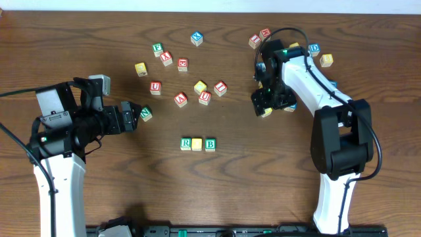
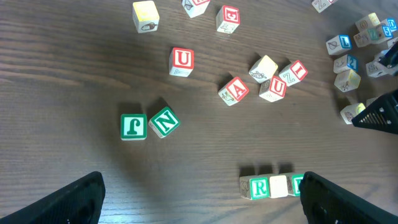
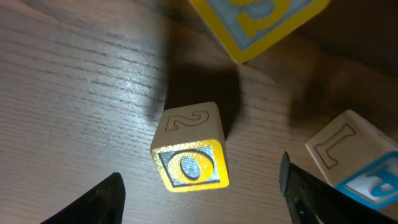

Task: Spell out ROBOT
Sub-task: 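Close the right gripper on the yellow O block and lift it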

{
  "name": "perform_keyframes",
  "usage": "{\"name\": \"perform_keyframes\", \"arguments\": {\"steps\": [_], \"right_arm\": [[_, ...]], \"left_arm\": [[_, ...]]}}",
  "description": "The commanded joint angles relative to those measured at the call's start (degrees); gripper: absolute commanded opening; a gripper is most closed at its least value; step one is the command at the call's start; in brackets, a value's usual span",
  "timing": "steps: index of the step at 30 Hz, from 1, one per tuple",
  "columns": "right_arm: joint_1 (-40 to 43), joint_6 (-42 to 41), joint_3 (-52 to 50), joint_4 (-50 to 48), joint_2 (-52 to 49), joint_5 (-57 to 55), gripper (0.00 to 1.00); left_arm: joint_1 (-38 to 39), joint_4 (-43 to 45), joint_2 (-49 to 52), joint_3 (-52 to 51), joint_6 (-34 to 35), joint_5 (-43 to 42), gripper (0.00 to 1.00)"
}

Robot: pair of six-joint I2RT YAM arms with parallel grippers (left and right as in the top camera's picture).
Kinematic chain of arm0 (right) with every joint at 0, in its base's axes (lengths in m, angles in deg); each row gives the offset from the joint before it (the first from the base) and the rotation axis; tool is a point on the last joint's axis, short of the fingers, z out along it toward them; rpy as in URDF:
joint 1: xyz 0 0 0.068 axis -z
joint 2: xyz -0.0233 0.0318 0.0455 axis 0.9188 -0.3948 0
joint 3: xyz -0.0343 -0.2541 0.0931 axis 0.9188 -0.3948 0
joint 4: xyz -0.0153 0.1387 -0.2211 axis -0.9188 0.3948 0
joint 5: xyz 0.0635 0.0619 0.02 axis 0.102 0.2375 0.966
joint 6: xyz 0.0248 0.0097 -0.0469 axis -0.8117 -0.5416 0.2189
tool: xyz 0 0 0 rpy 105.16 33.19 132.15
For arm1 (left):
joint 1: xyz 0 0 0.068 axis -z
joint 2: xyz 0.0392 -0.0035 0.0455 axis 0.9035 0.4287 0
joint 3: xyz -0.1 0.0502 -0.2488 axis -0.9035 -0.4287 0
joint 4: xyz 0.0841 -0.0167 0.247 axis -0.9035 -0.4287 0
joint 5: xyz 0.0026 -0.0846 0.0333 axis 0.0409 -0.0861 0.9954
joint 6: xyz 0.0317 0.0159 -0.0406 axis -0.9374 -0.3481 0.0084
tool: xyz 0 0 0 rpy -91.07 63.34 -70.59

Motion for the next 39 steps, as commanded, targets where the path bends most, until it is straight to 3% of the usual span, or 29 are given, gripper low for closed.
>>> {"name": "perform_keyframes", "arguments": {"steps": [1, 14, 19, 25, 32, 39], "right_arm": [[-0.79, 2.03, -0.55, -0.22, -0.61, -1.55, 0.74], [-5.92, 4.13, -0.87, -4.09, -0.61, -5.42, 0.73], [-5.77, 4.17, -0.87, -4.85, -0.61, -5.40, 0.57], [-5.77, 6.75, -2.10, -4.87, -0.61, -5.38, 0.60], [-5.40, 9.70, -6.29, -5.33, -0.61, -5.38, 0.47], [-5.33, 6.86, -6.27, -8.46, -0.61, -5.42, 0.52]], "left_arm": [[-0.26, 0.00, -0.11, 1.05, -0.33, -0.28, 0.98], [-0.26, 0.02, -0.11, 1.05, -0.35, -0.28, 0.98], [-0.26, 0.02, -0.11, 1.05, -0.35, -0.28, 0.98], [-0.26, 0.02, -0.11, 1.05, -0.35, -0.28, 0.98], [-0.26, 0.02, -0.11, 1.05, -0.35, -0.28, 0.98], [-0.26, 0.02, -0.11, 1.05, -0.35, -0.28, 0.98]]}}
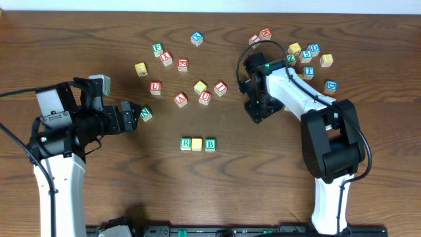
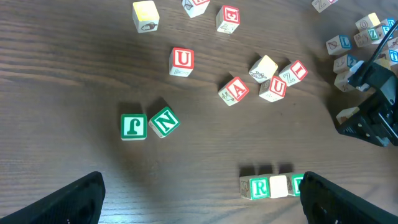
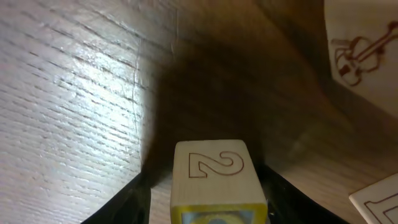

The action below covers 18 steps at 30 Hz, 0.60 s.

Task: Spell out ROBOT
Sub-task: 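Close the right gripper on the yellow O block and lift it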

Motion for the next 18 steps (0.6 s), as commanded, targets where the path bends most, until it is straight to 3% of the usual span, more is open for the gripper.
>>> {"name": "perform_keyframes", "arguments": {"steps": [1, 3, 11, 14, 18], "right_arm": [[0.20, -1.90, -0.46, -1.16, -0.61, -0.46, 0.52], [0.20, -2.10, -0.46, -1.70, -0.61, -0.61, 0.51], [0.20, -2.10, -0.46, -1.99, -0.59, -0.61, 0.33], [0.20, -2.12, -0.46, -1.92, -0.59, -0.61, 0.22], [0.20, -2.58, -0.46, -1.25, -0.59, -0.55, 0.16]], "left_arm": [[-0.26, 0.04, -0.11, 1.05, -0.35, -0.28, 0.98], [-0.26, 0.04, -0.11, 1.05, -0.35, -0.28, 0.98], [-0.26, 0.04, -0.11, 1.05, -0.35, -0.28, 0.98], [-0.26, 0.04, -0.11, 1.05, -0.35, -0.28, 0.98], [-0.26, 0.04, -0.11, 1.05, -0.35, -0.28, 0.98]]}}
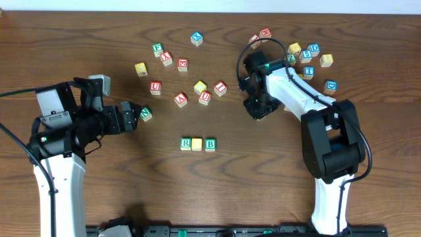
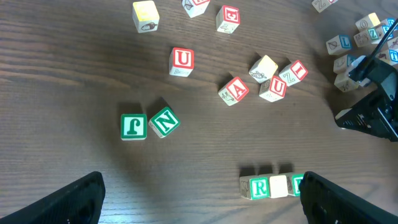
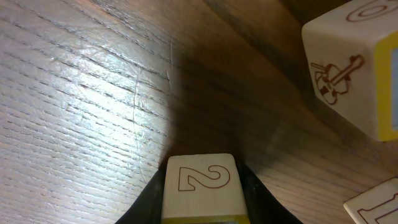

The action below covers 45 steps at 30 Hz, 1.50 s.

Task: Spell out ROBOT
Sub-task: 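Close the right gripper on the yellow O block and lift it, then carry the O block to the right of the green B block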

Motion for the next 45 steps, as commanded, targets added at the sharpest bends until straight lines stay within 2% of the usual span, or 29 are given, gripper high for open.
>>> {"name": "perform_keyframes", "arguments": {"steps": [1, 4, 6, 13, 16, 21, 26, 34, 38, 45], "right_arm": [[0.15, -1.44, -0.61, 0.46, -0.63, -0.72, 0.16], [0.09, -4.33, -0.61, 0.35, -0.07, 0.79, 0.04], [0.11, -4.44, -0.61, 0.50, 0.83, 5.31, 0.01], [-1.92, -16.24, -0.63, 1.16, 9.62, 7.69, 0.01], [-4.22, -21.51, -0.74, 3.61, 13.88, 3.45, 0.01], [-17.90, -32.13, -6.10, 5.40, 22.18, -7.45, 0.01], [-28.17, -41.79, -17.03, -3.08, 24.11, -10.01, 0.01], [-28.72, -48.98, -20.09, -5.57, 24.11, -12.61, 0.01], [-28.74, -56.96, -20.11, -6.27, 24.11, -15.63, 0.01], [-28.74, -60.43, -21.24, -8.90, 24.09, -17.27, 0.01]], "left_arm": [[-0.26, 0.02, -0.11, 1.05, -0.35, -0.28, 0.98], [-0.26, 0.02, -0.11, 1.05, -0.35, -0.28, 0.98], [-0.26, 0.02, -0.11, 1.05, -0.35, -0.28, 0.98], [-0.26, 0.02, -0.11, 1.05, -0.35, -0.28, 0.98], [-0.26, 0.02, -0.11, 1.05, -0.35, -0.28, 0.98], [-0.26, 0.02, -0.11, 1.05, -0.33, -0.28, 0.98], [-0.26, 0.02, -0.11, 1.05, -0.35, -0.28, 0.98], [-0.26, 0.02, -0.11, 1.05, -0.35, -0.28, 0.98], [-0.26, 0.02, -0.11, 1.05, -0.35, -0.28, 0.98], [-0.26, 0.02, -0.11, 1.05, -0.35, -0.28, 0.98]]}}
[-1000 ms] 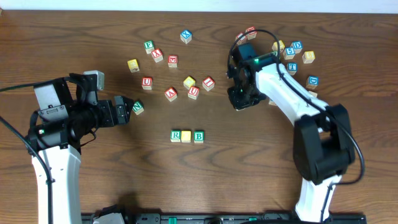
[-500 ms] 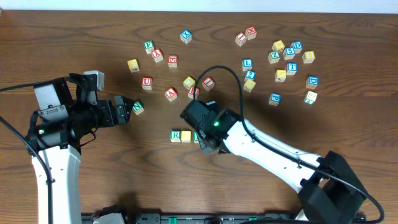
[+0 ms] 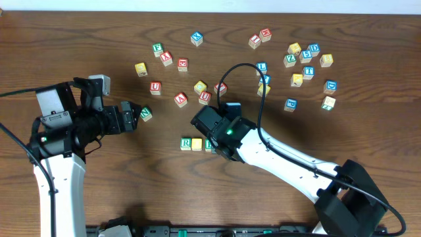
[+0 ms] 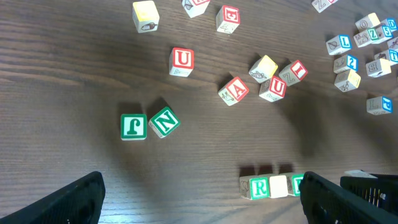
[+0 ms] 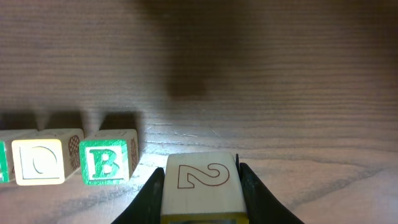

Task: Spell out ROBOT
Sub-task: 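Carry the O block to the right of the green B block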

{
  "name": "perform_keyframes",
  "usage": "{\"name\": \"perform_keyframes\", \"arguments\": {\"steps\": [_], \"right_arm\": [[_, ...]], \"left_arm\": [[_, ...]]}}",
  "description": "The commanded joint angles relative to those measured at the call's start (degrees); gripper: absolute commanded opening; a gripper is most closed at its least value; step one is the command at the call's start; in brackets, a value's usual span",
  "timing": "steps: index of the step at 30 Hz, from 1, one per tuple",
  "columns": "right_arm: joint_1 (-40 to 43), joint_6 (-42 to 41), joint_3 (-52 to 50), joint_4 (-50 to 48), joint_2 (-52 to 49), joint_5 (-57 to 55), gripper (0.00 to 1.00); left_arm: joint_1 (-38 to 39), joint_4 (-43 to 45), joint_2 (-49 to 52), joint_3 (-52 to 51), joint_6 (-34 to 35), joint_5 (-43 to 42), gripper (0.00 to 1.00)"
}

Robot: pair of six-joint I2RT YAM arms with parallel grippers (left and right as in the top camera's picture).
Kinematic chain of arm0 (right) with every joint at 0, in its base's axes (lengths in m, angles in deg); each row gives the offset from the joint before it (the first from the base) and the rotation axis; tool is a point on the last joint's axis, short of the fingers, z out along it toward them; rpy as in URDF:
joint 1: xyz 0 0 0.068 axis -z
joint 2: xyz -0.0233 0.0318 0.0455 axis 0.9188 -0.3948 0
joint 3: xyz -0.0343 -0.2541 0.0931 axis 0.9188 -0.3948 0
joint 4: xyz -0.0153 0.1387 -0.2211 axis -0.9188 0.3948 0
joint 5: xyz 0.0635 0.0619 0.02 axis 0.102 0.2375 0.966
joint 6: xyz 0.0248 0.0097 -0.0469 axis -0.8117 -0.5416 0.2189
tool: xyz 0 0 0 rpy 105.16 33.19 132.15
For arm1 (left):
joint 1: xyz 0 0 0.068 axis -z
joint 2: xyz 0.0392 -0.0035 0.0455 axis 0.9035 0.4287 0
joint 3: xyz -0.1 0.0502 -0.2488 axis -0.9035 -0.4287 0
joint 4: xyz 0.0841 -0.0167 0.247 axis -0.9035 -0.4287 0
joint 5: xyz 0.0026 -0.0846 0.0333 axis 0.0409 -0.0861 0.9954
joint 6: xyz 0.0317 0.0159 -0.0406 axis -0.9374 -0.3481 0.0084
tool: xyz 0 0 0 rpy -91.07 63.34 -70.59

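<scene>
A row of blocks stands mid-table: green R [image 3: 186, 143], a yellow block with an O face [image 5: 38, 163] and green B [image 5: 107, 165]. My right gripper [image 5: 200, 194] is shut on a yellow-edged block with a 2 on its pale face [image 5: 200, 177]. It holds this block just to the right of the B. From overhead the right gripper [image 3: 220, 135] covers the row's right end. My left gripper [image 4: 199, 205] hangs open at the table's left with nothing between its fingers. A blue T block [image 3: 308, 72] lies at the back right.
Red letter blocks [image 3: 181, 99] are scattered behind the row. Green J [image 4: 134, 126] and N [image 4: 164, 121] blocks lie in front of the left gripper. A cluster of blue and yellow blocks [image 3: 306, 62] sits at the back right.
My right gripper, still shut on the 2 block, has moved from the back right of the table to the right end of the R, O, B row. The left arm has not moved.
My right gripper stood open around the 2 block in the back-right cluster. Then the block sat between its fingers, a little left of there. Then it was shut on the block. Now the block is beside the B.
</scene>
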Motion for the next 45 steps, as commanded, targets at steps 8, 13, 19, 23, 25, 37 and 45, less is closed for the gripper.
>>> {"name": "perform_keyframes", "arguments": {"steps": [8, 13, 19, 23, 25, 37, 45], "right_arm": [[-0.68, -5.18, -5.95, -2.75, 0.76, -1.57, 0.01], [-1.64, -5.14, -9.66, -7.67, 0.76, -1.62, 0.01], [-1.64, -5.14, -10.14, -8.61, -0.13, -1.62, 0.01], [-1.97, -5.16, -10.16, -10.21, -0.24, -1.42, 0.01], [-2.01, -5.92, -10.16, -11.17, -0.24, -1.33, 0.01], [-2.01, -6.19, -10.32, -14.53, -2.45, 1.64, 0.01], [-1.55, -6.21, -10.32, -16.41, -2.45, 3.28, 0.01]], "left_arm": [[-0.26, 0.02, -0.11, 1.05, -0.33, -0.28, 0.98], [-0.26, 0.02, -0.11, 1.05, -0.35, -0.28, 0.98], [-0.26, 0.02, -0.11, 1.05, -0.35, -0.28, 0.98], [-0.26, 0.02, -0.11, 1.05, -0.35, -0.28, 0.98], [-0.26, 0.02, -0.11, 1.05, -0.33, -0.28, 0.98], [-0.26, 0.02, -0.11, 1.05, -0.33, -0.28, 0.98], [-0.26, 0.02, -0.11, 1.05, -0.35, -0.28, 0.98]]}}
